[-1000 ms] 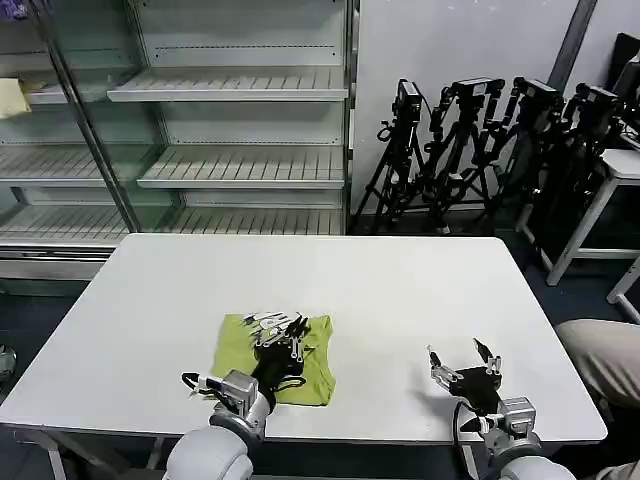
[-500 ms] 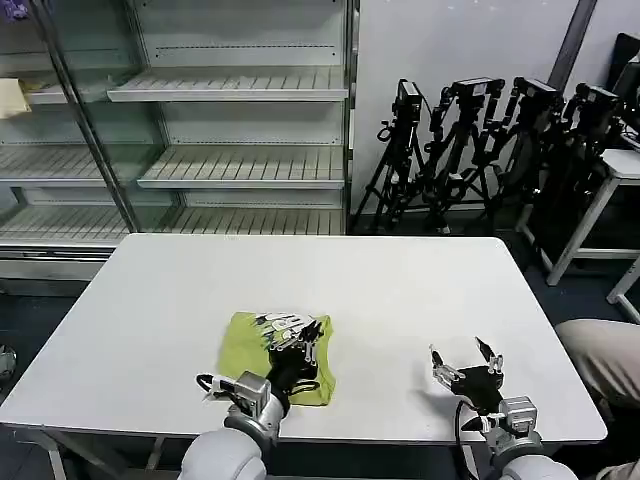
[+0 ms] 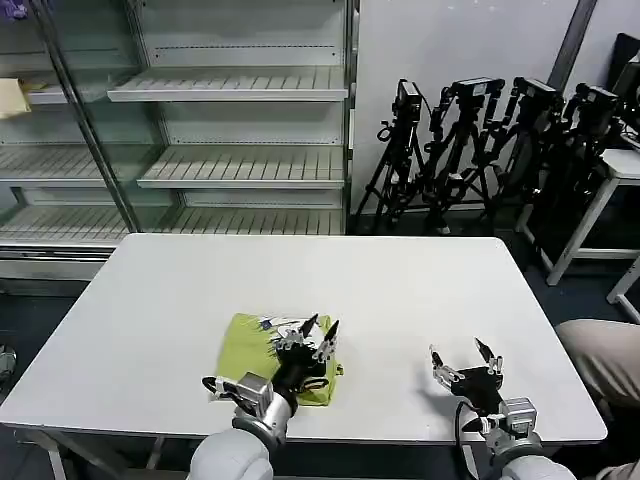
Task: Fold and organize the clothes.
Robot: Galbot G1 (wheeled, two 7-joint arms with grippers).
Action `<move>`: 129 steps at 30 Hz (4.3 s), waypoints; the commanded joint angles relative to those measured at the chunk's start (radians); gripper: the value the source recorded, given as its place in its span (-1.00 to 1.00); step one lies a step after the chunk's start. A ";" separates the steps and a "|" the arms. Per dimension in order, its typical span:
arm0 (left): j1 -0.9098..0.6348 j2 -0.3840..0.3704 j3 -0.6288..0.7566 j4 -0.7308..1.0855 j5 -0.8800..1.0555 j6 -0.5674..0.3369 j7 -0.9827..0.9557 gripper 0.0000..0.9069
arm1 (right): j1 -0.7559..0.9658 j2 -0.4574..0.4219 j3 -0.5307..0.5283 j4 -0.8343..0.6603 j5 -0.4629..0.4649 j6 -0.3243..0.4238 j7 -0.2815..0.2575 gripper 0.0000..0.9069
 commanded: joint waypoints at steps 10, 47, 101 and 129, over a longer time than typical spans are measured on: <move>0.168 0.088 -0.423 0.017 -0.156 0.123 -0.016 1.00 | 0.003 0.003 0.002 -0.005 0.001 0.020 -0.005 1.00; 0.098 0.054 -0.356 0.141 -0.381 0.124 -0.076 -0.96 | 0.016 0.006 -0.015 0.000 -0.009 0.011 -0.005 1.00; 0.001 -0.030 0.167 0.065 0.275 0.063 -0.056 -0.98 | 0.092 0.016 0.013 0.019 -0.029 0.020 -0.024 1.00; -0.029 0.060 -0.409 0.133 0.288 -0.291 0.195 1.00 | 0.307 0.041 -0.021 -0.099 -0.039 0.087 -0.064 1.00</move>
